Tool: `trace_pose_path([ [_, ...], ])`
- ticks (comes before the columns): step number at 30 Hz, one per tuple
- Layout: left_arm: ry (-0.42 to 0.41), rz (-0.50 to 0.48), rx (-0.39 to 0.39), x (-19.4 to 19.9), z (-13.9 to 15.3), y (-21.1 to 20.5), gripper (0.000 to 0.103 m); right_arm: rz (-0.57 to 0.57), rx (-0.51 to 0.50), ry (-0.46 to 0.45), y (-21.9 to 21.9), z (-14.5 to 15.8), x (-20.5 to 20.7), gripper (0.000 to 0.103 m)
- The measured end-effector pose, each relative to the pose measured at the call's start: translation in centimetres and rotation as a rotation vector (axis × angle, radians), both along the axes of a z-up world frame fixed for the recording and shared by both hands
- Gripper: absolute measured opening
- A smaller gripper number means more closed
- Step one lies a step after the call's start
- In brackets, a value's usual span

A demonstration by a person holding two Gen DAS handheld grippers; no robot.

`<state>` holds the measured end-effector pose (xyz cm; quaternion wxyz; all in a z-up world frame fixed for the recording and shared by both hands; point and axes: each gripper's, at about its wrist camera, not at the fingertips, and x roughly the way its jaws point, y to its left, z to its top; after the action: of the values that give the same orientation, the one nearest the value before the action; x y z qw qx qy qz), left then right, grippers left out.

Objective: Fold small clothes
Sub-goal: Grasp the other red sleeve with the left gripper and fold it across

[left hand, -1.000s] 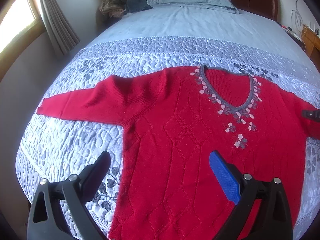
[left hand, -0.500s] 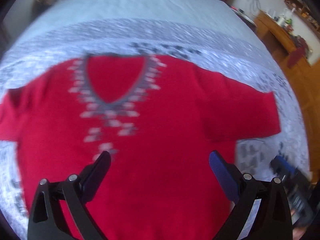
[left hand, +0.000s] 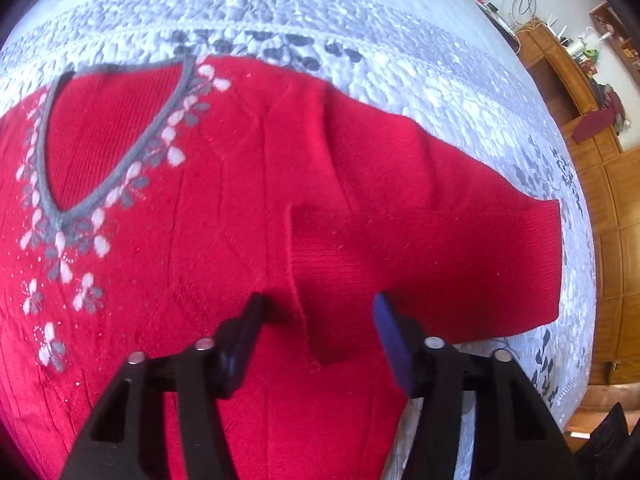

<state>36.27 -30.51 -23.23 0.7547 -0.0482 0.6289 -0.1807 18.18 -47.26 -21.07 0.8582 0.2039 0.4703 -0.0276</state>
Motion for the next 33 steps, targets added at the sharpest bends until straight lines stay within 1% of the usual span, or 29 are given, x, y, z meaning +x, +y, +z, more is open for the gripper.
trace_pose_path([
  [1, -0.003, -0.002, 0.000, 0.0, -0.1, -0.4, 0.046, -0.006, 0.006, 0.000, -0.2, -0.1, 0.0, 0.034],
  [4, -0.001, -0.007, 0.003, 0.0, -0.3, -0.5, 0.038, -0.020, -0.005, -0.011, -0.5, 0.0, -0.1, 0.034],
  [6, -0.012, -0.016, 0.016, 0.1, -0.4, -1.1, 0.030, -0.028, -0.008, -0.014, -0.6, 0.0, -0.1, 0.034],
  [7, -0.016, -0.016, 0.018, 0.1, -0.3, -1.0, 0.019, -0.029, -0.008, -0.012, -0.7, -0.1, -0.2, 0.034],
  [8, -0.018, -0.004, 0.025, 0.2, -0.3, -0.9, 0.012, -0.031, -0.011, -0.010, -0.5, -0.1, 0.0, 0.034],
  [9, -0.014, 0.013, 0.023, 0.3, -0.2, -0.5, 0.009, -0.031, -0.018, -0.007, -0.5, -0.1, 0.0, 0.034],
  [10, -0.014, 0.027, 0.010, 0.3, -0.1, -0.1, 0.003, -0.030, -0.024, -0.004, -0.4, -0.2, 0.1, 0.034],
  [11, -0.027, 0.039, -0.001, 0.2, 0.3, 0.2, 0.003, -0.032, -0.023, -0.002, -0.5, -0.4, 0.1, 0.034],
  [14, -0.097, 0.042, 0.003, -0.2, 2.0, 0.7, 0.003, -0.038, -0.014, -0.002, -0.8, -0.6, 0.2, 0.034],
  [16, -0.126, 0.044, -0.012, -0.5, 3.1, 1.2, 0.003, -0.041, -0.021, -0.004, -0.8, -0.6, 0.2, 0.034],
  [19, -0.177, 0.062, -0.041, -0.9, 5.5, 2.6, 0.003, -0.041, -0.028, -0.008, -0.8, -0.7, 0.2, 0.034],
  [20, -0.211, 0.071, -0.039, -0.8, 6.8, 3.7, 0.003, -0.040, -0.032, -0.009, -0.8, -0.7, 0.2, 0.034],
  [24, -0.301, 0.107, 0.004, 0.1, 10.0, 7.9, 0.003, -0.032, -0.058, -0.009, -0.4, -0.7, 0.3, 0.034],
  [27, -0.354, 0.161, 0.065, 1.0, 11.7, 12.6, 0.003, -0.025, -0.065, -0.012, -0.1, -0.8, 0.4, 0.034],
  [30, -0.378, 0.217, 0.138, 1.7, 12.2, 17.4, 0.003, -0.020, -0.080, -0.012, 0.2, -0.8, 0.5, 0.034],
  [33, -0.358, 0.268, 0.173, 2.6, 11.1, 21.4, 0.003, -0.015, -0.093, -0.012, 0.4, -0.9, 0.6, 0.034],
])
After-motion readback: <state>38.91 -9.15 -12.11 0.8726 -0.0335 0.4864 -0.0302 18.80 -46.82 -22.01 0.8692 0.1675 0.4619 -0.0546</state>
